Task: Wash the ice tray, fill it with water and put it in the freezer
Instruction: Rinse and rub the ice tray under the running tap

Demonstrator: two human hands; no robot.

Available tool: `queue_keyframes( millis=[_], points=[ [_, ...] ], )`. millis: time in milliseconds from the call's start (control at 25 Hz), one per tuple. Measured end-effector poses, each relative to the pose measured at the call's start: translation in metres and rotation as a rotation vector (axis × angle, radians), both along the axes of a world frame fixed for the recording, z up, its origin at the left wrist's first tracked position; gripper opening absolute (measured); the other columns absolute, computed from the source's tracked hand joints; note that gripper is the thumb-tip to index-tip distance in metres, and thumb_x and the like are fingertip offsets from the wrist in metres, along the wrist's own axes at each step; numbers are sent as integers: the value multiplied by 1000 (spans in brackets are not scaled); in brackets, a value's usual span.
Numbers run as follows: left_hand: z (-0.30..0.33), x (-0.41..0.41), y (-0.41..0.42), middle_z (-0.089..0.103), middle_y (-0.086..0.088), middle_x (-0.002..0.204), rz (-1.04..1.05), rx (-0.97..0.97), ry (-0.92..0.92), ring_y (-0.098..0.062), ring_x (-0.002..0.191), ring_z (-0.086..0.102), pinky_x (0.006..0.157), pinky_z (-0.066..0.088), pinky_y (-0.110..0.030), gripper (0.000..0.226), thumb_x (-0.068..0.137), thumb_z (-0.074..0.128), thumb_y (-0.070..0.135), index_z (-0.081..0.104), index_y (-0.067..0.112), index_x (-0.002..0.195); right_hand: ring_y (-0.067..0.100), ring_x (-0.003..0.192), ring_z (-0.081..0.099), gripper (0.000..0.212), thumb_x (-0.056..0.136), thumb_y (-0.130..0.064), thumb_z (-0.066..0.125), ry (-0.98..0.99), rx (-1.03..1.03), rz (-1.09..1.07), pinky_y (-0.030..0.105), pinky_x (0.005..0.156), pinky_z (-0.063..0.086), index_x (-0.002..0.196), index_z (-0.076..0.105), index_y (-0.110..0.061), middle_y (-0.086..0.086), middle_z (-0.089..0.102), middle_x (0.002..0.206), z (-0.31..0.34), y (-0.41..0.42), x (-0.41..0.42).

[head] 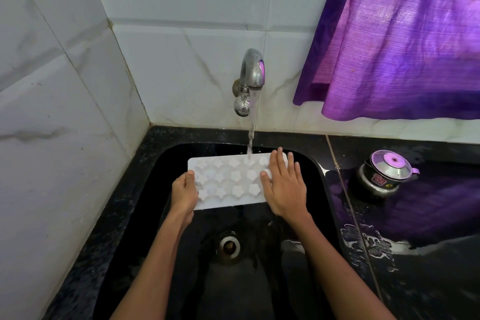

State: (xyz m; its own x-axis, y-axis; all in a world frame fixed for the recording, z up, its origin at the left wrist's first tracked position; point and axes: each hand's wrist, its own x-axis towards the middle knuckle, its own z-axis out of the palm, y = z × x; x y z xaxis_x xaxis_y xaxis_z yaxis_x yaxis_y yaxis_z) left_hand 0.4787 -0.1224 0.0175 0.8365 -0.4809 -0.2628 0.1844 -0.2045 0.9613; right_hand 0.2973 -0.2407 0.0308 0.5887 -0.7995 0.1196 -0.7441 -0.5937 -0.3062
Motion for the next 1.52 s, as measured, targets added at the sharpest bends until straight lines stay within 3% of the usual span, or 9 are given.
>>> queue_keyframes(
  millis=[160, 360, 560, 680, 840, 1000, 1080, 1240, 1520],
  points=[
    [1, -7, 0, 63, 2, 77, -14, -25, 59, -11, 66, 62, 47, 48, -21, 29, 102, 38, 26, 59, 21, 82, 18, 145, -17, 62, 101, -42, 21, -43, -19, -10, 31, 117, -14, 150, -1, -11, 5, -6, 160, 3, 9, 4],
    [2, -13, -4, 69, 1, 80, -73, -42, 100, -10, 64, 68, 46, 50, -21, 28, 102, 38, 25, 61, 22, 87, 15, 143, -21, 60, 101, -41, 16, -82, -23, 165, 30, 116, -16, 149, -7, -13, 4, -9, 160, 3, 38, 43],
    [9, -8, -8, 69, -4, 89, -93, -79, 106, -14, 75, 67, 57, 52, -26, 29, 103, 34, 22, 62, 17, 96, 18, 143, -22, 61, 101, -39, 17, -76, -24, 220, 32, 117, -15, 150, -5, -10, 5, -11, 159, 8, 49, 67],
    [12, -11, -8, 72, -4, 88, -149, -101, 111, -15, 77, 69, 59, 53, -27, 30, 103, 35, 26, 63, 18, 98, 21, 147, -13, 56, 101, -35, 16, -59, -89, 344, 38, 120, -10, 152, 6, -13, 4, -1, 161, 9, 61, 78],
    [9, -9, -3, 73, -3, 90, -165, -114, 143, -14, 83, 70, 64, 54, -27, 30, 102, 37, 27, 65, 19, 95, 21, 148, -7, 55, 99, -36, 11, -37, -131, 386, 37, 117, -14, 151, 14, -18, 0, 7, 161, 6, 68, 80],
    [7, -9, -1, 70, -5, 92, -122, -135, 207, -15, 79, 68, 57, 54, -26, 29, 103, 35, 21, 63, 16, 100, 18, 148, 1, 56, 100, -43, 14, -6, -134, 431, 40, 121, 0, 151, 14, -20, -2, 10, 160, 2, 57, 67],
    [5, -9, 0, 70, -5, 89, -95, -142, 228, -15, 76, 68, 52, 55, -26, 27, 103, 35, 21, 61, 15, 100, 17, 148, -4, 58, 100, -47, 12, -2, -121, 365, 42, 121, -1, 151, 4, -22, -5, 3, 159, 0, 45, 55],
    [2, -5, 2, 68, -4, 92, -59, -105, 222, -19, 81, 67, 55, 54, -30, 25, 103, 36, 24, 60, 18, 97, 18, 144, -18, 58, 99, -50, 10, 0, -40, 176, 38, 117, -14, 146, -13, -26, -7, -14, 155, -4, 15, 24],
    [2, -5, 2, 67, -4, 96, -72, -78, 203, -20, 86, 65, 62, 53, -34, 25, 103, 36, 26, 59, 19, 97, 23, 147, -12, 64, 100, -45, 20, -43, -9, -100, 36, 118, -10, 151, -2, -13, 5, -5, 161, -5, 5, 4]
  ],
)
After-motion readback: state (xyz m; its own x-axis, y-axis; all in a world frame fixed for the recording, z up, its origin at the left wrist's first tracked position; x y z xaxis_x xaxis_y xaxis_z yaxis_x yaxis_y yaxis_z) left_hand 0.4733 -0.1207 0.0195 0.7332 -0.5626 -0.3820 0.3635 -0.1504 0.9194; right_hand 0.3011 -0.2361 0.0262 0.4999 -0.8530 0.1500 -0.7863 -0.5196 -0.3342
